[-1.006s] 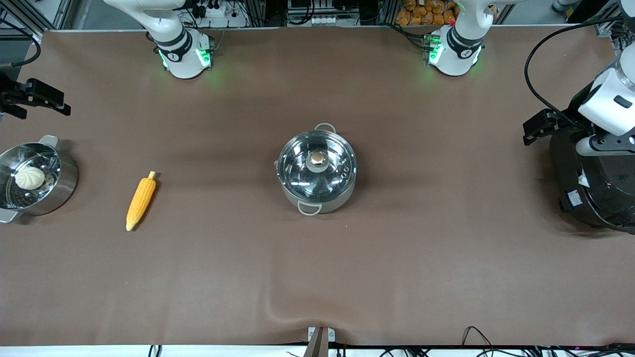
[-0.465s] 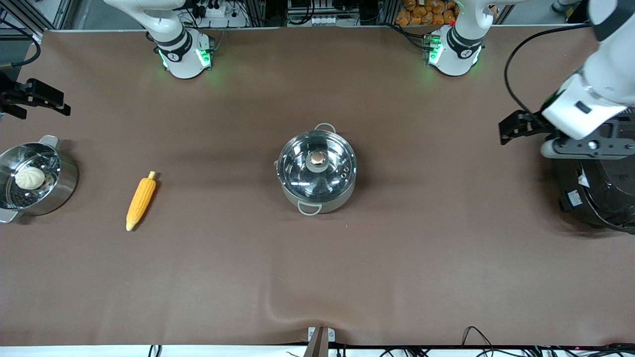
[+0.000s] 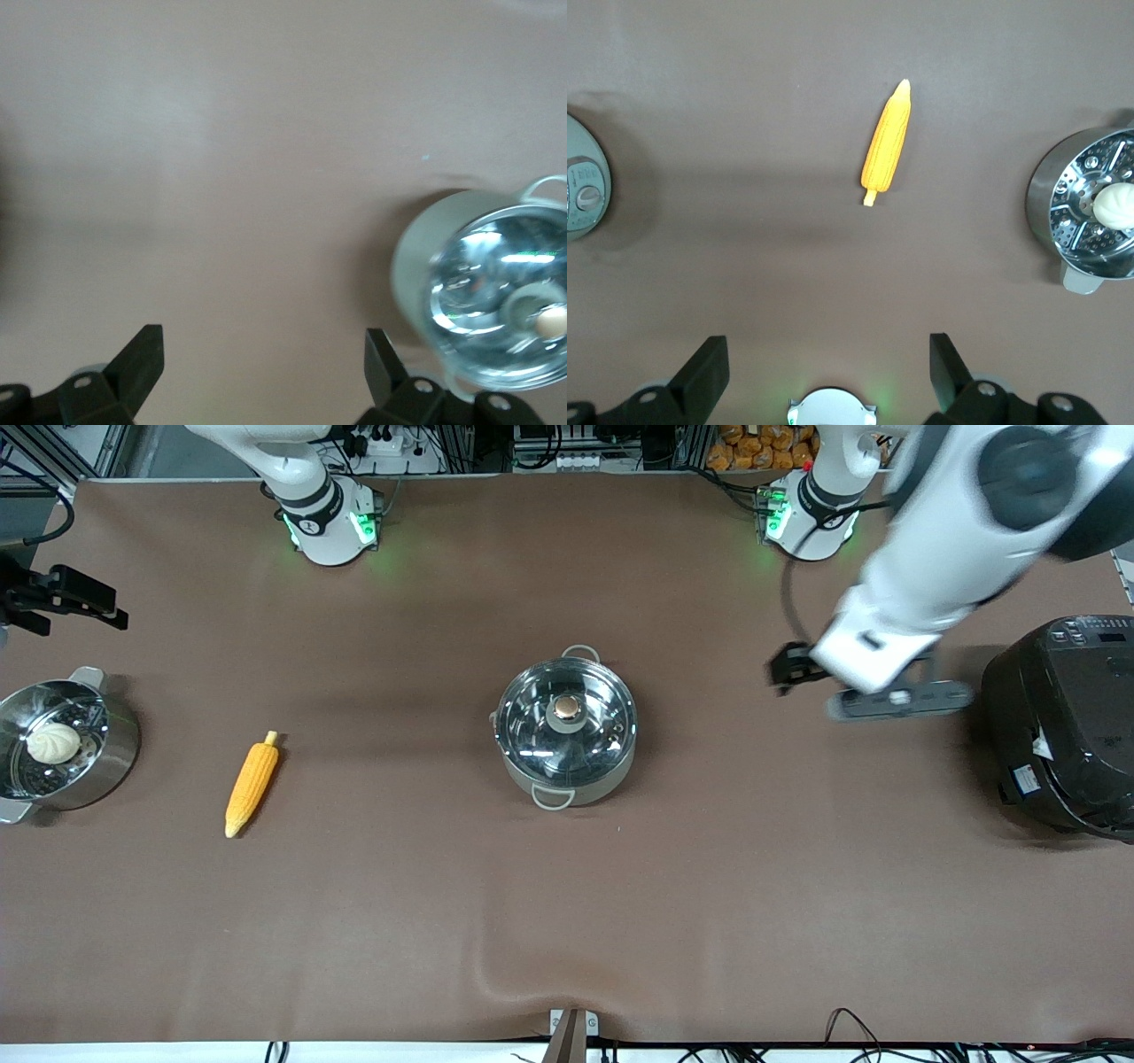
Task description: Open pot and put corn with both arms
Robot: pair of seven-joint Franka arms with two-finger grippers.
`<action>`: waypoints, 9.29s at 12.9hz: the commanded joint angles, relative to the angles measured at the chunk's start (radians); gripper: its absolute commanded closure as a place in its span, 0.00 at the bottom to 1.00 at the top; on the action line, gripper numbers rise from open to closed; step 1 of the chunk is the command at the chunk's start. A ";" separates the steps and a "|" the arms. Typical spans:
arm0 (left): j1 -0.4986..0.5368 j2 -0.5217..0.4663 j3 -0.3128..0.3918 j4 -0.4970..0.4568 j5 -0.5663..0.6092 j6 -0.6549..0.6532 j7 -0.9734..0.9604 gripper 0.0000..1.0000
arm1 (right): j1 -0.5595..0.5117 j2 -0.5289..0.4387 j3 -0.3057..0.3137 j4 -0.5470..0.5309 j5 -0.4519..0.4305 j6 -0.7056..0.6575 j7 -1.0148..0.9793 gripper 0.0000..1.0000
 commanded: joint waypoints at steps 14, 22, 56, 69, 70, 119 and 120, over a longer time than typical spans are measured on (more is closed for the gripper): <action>-0.400 0.407 0.020 0.121 -0.003 0.353 -0.634 0.00 | 0.001 0.258 0.007 0.056 0.013 -0.136 -0.016 0.00; -0.407 0.415 0.018 0.102 0.022 0.342 -0.633 0.24 | -0.012 0.451 0.004 0.040 0.011 0.161 -0.033 0.00; 0.214 -0.053 0.012 -0.598 0.026 0.519 0.039 1.00 | -0.058 0.542 0.010 -0.389 0.073 0.845 0.113 1.00; 0.346 0.085 0.008 -0.764 0.147 0.822 0.067 1.00 | 0.580 0.533 0.012 0.079 -0.083 0.346 0.119 1.00; 0.356 0.088 0.006 -0.764 0.147 0.822 0.067 1.00 | 0.627 0.540 0.012 0.082 -0.108 0.355 0.108 1.00; 0.361 -0.184 -0.012 -0.062 0.032 -0.086 0.324 0.00 | 0.165 0.191 0.128 -0.135 -0.032 0.324 0.142 0.00; 0.361 -0.194 -0.012 -0.068 0.016 -0.086 0.324 0.00 | 0.137 0.151 0.129 -0.152 -0.032 0.323 0.112 0.00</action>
